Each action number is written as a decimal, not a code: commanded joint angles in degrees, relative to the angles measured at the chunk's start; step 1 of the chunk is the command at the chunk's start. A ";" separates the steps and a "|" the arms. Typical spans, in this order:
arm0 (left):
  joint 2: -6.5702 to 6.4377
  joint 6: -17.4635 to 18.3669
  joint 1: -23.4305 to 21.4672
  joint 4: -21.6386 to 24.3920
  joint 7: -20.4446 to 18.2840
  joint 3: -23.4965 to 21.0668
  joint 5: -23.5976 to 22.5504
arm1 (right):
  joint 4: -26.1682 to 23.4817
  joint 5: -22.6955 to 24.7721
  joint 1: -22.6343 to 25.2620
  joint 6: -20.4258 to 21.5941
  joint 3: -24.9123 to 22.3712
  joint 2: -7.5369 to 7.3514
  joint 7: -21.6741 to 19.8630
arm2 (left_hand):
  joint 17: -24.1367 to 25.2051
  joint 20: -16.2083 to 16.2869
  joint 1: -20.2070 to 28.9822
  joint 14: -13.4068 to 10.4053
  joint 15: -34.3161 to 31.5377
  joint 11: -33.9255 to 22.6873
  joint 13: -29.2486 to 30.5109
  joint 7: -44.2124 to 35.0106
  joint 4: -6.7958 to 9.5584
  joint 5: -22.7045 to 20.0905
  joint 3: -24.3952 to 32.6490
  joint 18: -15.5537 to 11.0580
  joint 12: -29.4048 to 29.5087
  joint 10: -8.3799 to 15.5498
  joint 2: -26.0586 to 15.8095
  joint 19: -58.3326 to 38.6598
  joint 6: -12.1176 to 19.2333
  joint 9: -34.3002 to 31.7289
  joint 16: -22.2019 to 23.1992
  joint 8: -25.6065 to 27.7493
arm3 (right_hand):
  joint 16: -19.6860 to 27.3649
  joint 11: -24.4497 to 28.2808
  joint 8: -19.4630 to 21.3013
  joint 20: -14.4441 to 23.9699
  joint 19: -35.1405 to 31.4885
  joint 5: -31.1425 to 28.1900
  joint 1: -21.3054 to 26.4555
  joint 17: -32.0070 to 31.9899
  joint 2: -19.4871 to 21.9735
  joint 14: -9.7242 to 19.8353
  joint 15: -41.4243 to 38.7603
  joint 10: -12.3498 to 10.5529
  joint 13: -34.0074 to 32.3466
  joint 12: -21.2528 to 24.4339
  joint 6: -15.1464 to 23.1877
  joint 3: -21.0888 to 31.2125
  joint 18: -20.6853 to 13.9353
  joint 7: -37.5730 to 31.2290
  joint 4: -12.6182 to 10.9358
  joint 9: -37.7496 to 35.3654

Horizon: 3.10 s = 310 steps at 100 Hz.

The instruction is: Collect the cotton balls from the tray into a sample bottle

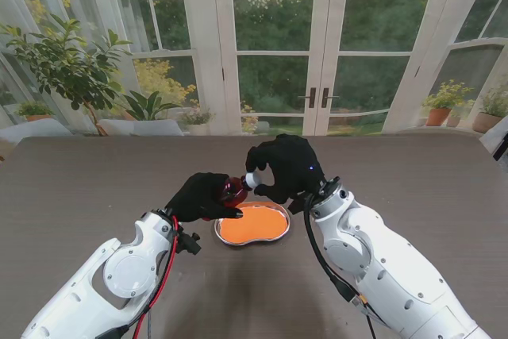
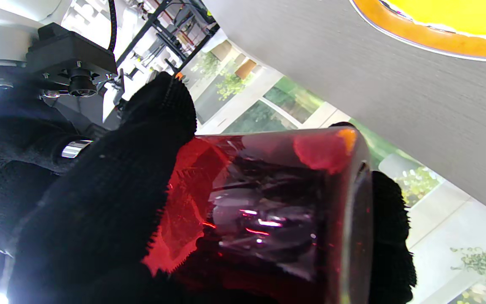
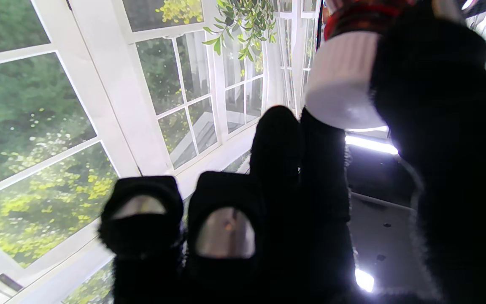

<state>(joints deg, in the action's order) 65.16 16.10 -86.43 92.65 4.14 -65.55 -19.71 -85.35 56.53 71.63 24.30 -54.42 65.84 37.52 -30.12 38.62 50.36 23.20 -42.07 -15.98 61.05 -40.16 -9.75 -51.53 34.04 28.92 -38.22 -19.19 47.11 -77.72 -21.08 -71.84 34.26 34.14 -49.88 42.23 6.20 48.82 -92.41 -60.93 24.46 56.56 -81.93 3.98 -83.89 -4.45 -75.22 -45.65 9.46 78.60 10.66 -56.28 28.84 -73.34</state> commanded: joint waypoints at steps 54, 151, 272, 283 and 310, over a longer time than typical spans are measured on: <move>0.19 0.07 -0.07 0.48 -1.19 -0.15 -0.02 | 0.66 0.39 -0.24 1.73 0.70 0.34 -0.24 | 1.39 1.13 10.70 1.46 -1.24 -0.99 0.83 -5.93 -0.50 -8.53 17.69 -1.35 -0.45 3.16 -15.11 -1.07 12.32 -2.16 0.15 0.28 | -0.06 0.75 3.45 -0.66 -2.27 -4.46 9.96 1.97 -3.09 4.63 -0.86 -2.35 -0.55 0.31 8.46 3.85 -4.04 -3.77 -1.03 -0.41; 0.05 0.19 -0.30 0.61 -1.68 -0.39 -0.06 | -0.60 -2.96 0.32 0.90 -0.25 0.20 -7.14 | 1.39 1.15 10.71 1.51 -1.28 -1.02 0.82 -5.90 -0.54 -8.45 17.68 -1.27 -0.43 3.06 -15.14 -1.09 12.34 -2.17 0.15 0.24 | -0.11 1.90 3.27 0.91 -3.70 -2.48 -8.60 -0.15 21.40 0.58 -2.53 1.90 -0.38 1.81 0.35 1.09 -0.66 -5.20 -1.74 0.08; 0.59 0.63 0.70 -0.41 0.02 0.63 0.42 | -4.37 -9.41 3.73 0.35 -3.09 -0.01 -16.12 | 1.41 1.17 10.75 1.56 -1.26 -1.02 0.77 -5.88 -0.49 -8.53 17.63 -1.15 -0.42 3.06 -15.18 -1.05 12.26 -2.17 0.15 0.26 | 16.68 -6.41 17.24 -4.02 16.45 25.72 -19.68 -11.87 29.53 -6.95 47.27 7.61 4.51 15.88 -7.61 -4.71 1.80 9.04 -15.60 24.14; 0.72 0.76 0.89 -0.60 0.43 0.83 0.51 | -4.30 -9.29 3.61 0.52 -2.65 -0.05 -16.34 | 1.41 1.17 10.77 1.63 -1.28 -1.04 0.79 -5.84 -0.48 -8.48 17.64 -1.15 -0.42 2.96 -15.13 -1.05 12.29 -2.23 0.16 0.26 | 17.54 -5.41 17.76 -4.83 17.55 25.48 -16.58 -10.22 23.60 -6.40 48.64 8.06 3.88 16.34 -8.42 -2.31 0.43 7.30 -15.21 24.85; 1.07 1.21 1.61 -1.18 1.53 1.50 0.74 | -2.89 -10.05 2.84 0.35 -0.70 0.47 -15.10 | 1.34 1.20 10.75 1.53 -1.29 -1.04 0.87 -5.84 -0.49 -8.52 17.64 -1.23 -0.40 2.99 -15.12 -1.10 12.27 -2.24 0.15 0.26 | 14.26 -0.52 20.25 -4.68 14.02 21.95 -9.49 -2.73 21.49 -4.02 38.83 7.96 -0.21 14.90 -8.93 0.10 -1.53 0.89 -15.73 18.94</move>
<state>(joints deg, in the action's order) 65.68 17.09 -85.01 91.43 6.45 -64.12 -19.27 -88.73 46.43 74.56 24.66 -55.69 65.70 22.34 -30.11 38.76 50.39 23.29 -42.07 -16.01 61.04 -40.16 -9.77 -51.53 34.43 28.97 -38.22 -19.31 47.11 -77.72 -21.22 -71.84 34.26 34.14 -34.06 40.93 24.74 44.51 -75.48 -37.60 13.38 51.75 -59.10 -1.25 -41.43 2.69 -72.88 -29.93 1.67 75.12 10.53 -53.52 13.41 -52.49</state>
